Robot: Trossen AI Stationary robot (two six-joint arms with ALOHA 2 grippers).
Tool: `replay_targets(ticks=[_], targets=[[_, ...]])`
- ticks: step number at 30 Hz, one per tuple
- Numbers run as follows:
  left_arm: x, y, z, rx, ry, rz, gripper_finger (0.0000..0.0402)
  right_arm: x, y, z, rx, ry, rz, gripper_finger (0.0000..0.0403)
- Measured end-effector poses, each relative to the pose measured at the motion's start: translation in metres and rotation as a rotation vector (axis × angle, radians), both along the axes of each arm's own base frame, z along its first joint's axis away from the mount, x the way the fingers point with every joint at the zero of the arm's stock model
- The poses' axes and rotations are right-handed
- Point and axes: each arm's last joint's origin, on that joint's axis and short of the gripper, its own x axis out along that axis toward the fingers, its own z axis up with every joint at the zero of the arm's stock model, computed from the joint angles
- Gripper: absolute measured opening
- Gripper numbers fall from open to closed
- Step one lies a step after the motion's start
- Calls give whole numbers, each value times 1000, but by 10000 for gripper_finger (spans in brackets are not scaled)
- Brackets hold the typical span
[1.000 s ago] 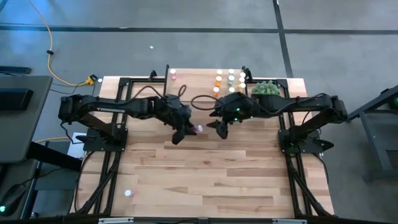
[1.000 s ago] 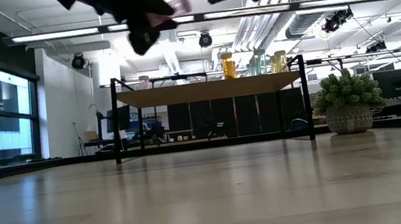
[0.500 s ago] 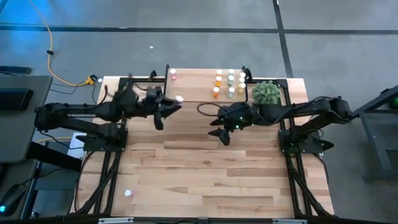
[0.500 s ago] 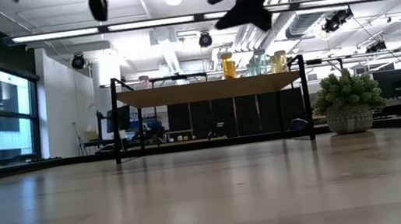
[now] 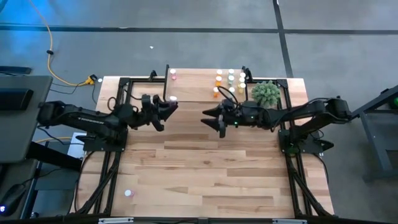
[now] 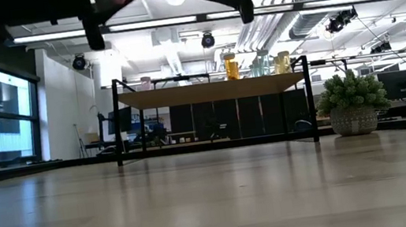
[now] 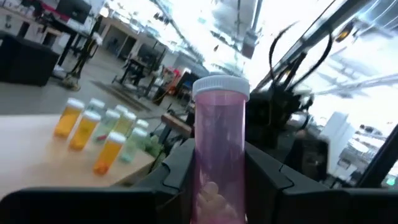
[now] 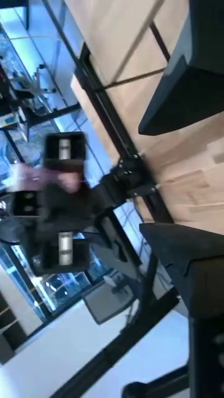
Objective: Pick and place medicine bottles onto shelf by color
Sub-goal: Put the right pink pill bottle onto the shelf aligned with the other pink pill bottle
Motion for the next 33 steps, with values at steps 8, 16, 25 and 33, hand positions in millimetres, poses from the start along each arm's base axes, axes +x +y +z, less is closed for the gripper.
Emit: replay_targets(ticks=[8, 16, 25, 33], targets=[[8, -1, -8, 46, 52, -5, 91, 16, -7, 25, 90, 47, -45, 226], [9, -4, -7, 117, 51, -18, 91, 44, -10, 52, -146, 134, -38, 138], [12, -6, -5, 86, 31, -88, 91, 57, -11, 55, -245, 146, -51, 12], [22, -4, 1, 117, 37, -84, 91, 71, -15, 65, -256, 184, -54, 1]])
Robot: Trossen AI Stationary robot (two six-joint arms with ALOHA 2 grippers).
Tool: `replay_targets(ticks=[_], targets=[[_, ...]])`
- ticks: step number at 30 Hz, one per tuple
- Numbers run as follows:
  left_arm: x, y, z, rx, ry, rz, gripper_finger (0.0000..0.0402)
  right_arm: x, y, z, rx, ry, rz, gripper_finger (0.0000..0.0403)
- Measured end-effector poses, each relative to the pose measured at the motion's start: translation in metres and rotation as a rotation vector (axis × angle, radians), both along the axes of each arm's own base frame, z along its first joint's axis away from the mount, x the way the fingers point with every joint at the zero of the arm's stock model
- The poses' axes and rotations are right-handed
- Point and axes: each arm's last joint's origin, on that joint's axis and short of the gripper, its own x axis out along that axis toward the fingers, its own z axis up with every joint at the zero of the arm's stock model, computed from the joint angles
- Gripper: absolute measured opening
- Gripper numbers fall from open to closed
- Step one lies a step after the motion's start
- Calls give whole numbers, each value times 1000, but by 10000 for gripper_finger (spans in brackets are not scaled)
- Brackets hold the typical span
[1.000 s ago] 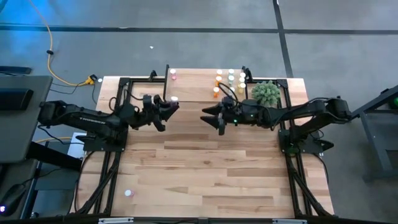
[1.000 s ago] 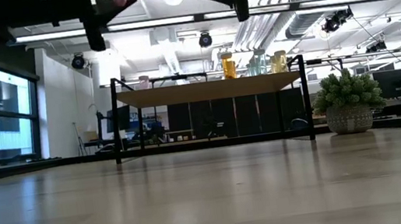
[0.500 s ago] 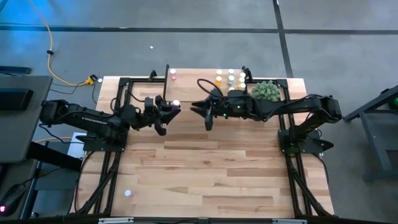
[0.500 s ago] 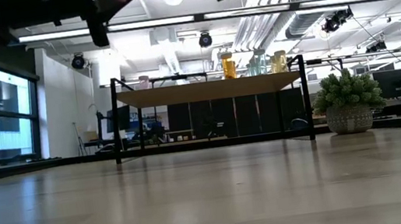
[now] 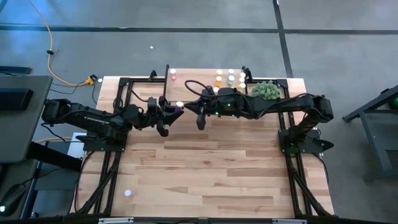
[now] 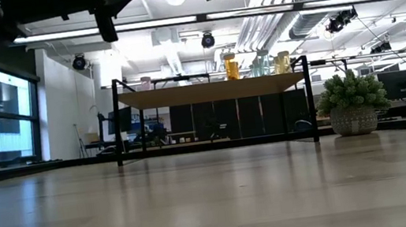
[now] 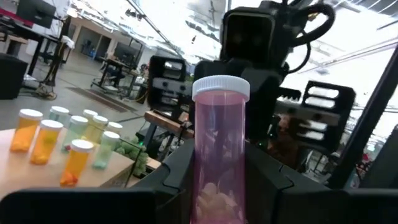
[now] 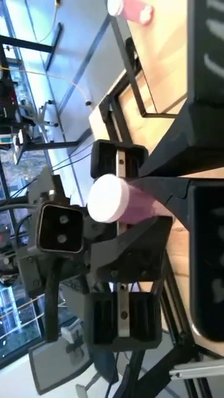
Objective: Pick and place medicine bottles onto shelf by color
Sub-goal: Put the right pink pill bottle onto the shelf aligned with the other pink pill bottle
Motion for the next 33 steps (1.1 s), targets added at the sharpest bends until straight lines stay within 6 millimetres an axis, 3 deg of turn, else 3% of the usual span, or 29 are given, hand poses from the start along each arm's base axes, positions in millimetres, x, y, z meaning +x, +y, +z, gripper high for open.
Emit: replay_targets(ticks=[10, 33], targets=[[0, 0, -1, -1, 6, 0, 91, 0, 0, 11, -4, -36, 35, 0], [1, 0, -2, -1, 15, -5, 91, 15, 0, 2, 52, -109, 81, 0]])
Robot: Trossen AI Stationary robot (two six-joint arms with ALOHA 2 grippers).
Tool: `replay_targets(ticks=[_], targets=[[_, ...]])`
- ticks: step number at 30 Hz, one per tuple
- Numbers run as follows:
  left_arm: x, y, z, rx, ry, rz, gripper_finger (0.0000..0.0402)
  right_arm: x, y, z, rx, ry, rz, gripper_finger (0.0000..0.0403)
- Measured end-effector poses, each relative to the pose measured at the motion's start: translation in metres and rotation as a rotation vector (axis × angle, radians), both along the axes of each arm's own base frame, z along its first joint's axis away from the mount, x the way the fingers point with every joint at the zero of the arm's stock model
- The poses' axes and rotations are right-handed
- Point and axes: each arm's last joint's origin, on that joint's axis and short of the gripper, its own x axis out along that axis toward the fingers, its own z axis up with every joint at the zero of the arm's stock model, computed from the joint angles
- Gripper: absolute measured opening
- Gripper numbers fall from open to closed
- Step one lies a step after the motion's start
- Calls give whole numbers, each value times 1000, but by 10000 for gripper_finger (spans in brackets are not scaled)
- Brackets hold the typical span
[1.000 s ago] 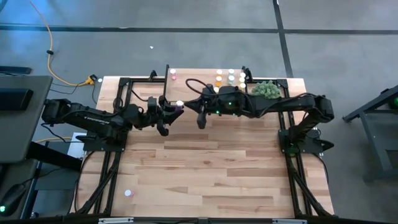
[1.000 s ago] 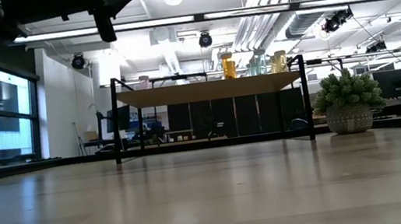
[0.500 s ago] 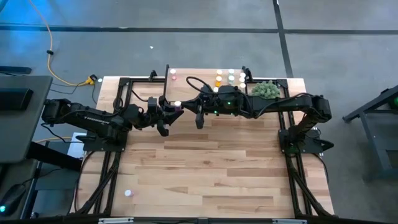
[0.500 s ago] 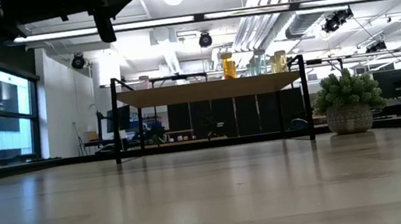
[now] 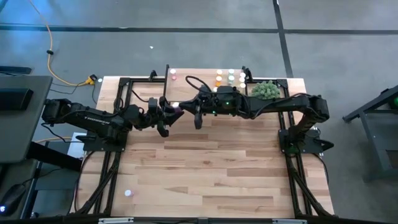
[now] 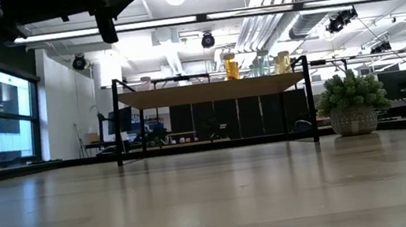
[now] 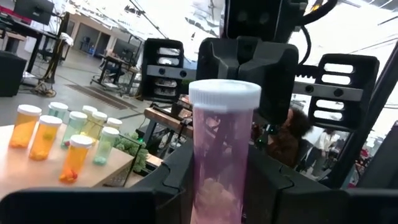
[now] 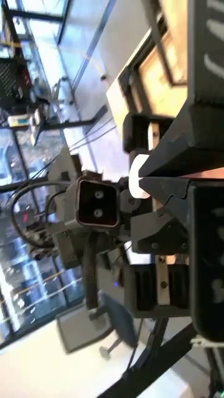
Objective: Pick and place medicine bottles onto shelf by color
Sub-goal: Put the right pink pill bottle onto the shelf aligned with the other pink pill bottle
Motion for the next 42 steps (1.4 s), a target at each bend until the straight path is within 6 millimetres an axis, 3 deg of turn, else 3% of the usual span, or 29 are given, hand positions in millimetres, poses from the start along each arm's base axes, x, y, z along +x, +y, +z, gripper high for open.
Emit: replay_targets(ticks=[7, 11, 15, 21, 26, 29, 32, 35, 42], targets=[[1, 0, -2, 24, 19, 12, 91, -2, -1, -1, -11, 25, 4, 0], [-1, 2, 0, 88, 38, 51, 91, -21, -8, 16, -36, 48, -20, 0], [-4, 13, 9, 60, 83, 217, 91, -39, -14, 23, -57, 126, -86, 0], [24, 30, 31, 136, 457, 368, 91, -59, -14, 33, -99, 185, -168, 0], [53, 52, 35, 130, 498, 661, 99, -67, -14, 34, -105, 223, -198, 0], [62, 59, 20, 81, 547, 842, 110, -69, -14, 33, -108, 252, -195, 0], [64, 60, 12, -35, 469, 1007, 116, -71, -14, 33, -109, 261, -195, 0], [69, 60, 3, -82, 437, 1040, 115, -71, -14, 31, -129, 283, -190, 0], [85, 65, -31, -39, 553, 1109, 96, -73, -23, 28, -115, 312, -179, 0]])
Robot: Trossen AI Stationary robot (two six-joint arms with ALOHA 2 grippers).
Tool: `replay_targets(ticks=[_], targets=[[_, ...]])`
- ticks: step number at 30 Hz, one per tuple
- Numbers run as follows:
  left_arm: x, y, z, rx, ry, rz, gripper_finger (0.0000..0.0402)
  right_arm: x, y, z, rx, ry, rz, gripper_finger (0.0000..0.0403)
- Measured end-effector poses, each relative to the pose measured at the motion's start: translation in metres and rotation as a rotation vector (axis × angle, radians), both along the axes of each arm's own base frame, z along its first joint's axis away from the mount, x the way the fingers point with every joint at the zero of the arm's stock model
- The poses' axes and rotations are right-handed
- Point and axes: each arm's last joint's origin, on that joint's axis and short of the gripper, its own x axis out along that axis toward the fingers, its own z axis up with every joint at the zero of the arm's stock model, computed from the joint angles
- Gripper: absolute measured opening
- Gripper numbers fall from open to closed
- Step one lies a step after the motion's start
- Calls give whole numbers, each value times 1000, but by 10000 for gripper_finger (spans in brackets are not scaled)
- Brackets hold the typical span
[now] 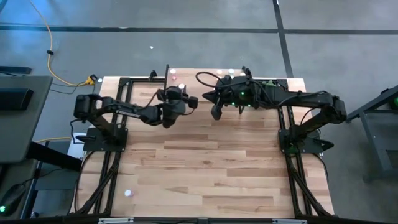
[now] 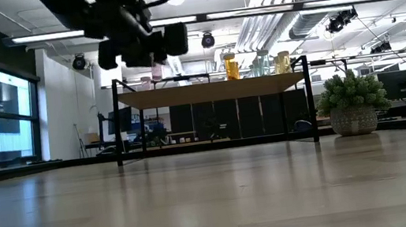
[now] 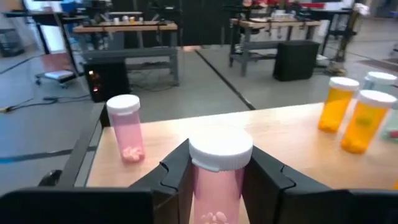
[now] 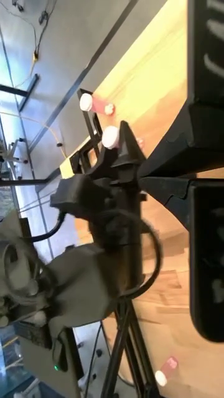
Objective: Pick and place medicine bottles onto shelf by color
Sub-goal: Put the right pink pill bottle onto the shelf aligned with the other pink pill bottle
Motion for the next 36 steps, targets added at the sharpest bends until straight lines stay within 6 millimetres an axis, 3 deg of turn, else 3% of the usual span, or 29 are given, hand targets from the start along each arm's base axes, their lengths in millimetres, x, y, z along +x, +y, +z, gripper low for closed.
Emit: replay_targets(ticks=[5, 10, 17, 25, 36], targets=[[8, 8, 3, 27, -13, 83, 97, -1, -5, -1, 21, 12, 19, 0], [4, 25, -2, 22, -28, 142, 113, -2, -7, -2, 24, 17, 17, 0], [0, 42, -3, -32, -38, 61, 134, -2, -7, -2, 24, 17, 17, 0], [-4, 42, -11, -62, 37, 81, 149, -2, -7, -2, 46, 11, 7, 0], [1, 26, -11, -90, 45, 5, 165, -2, -7, -2, 66, 4, -7, 0]])
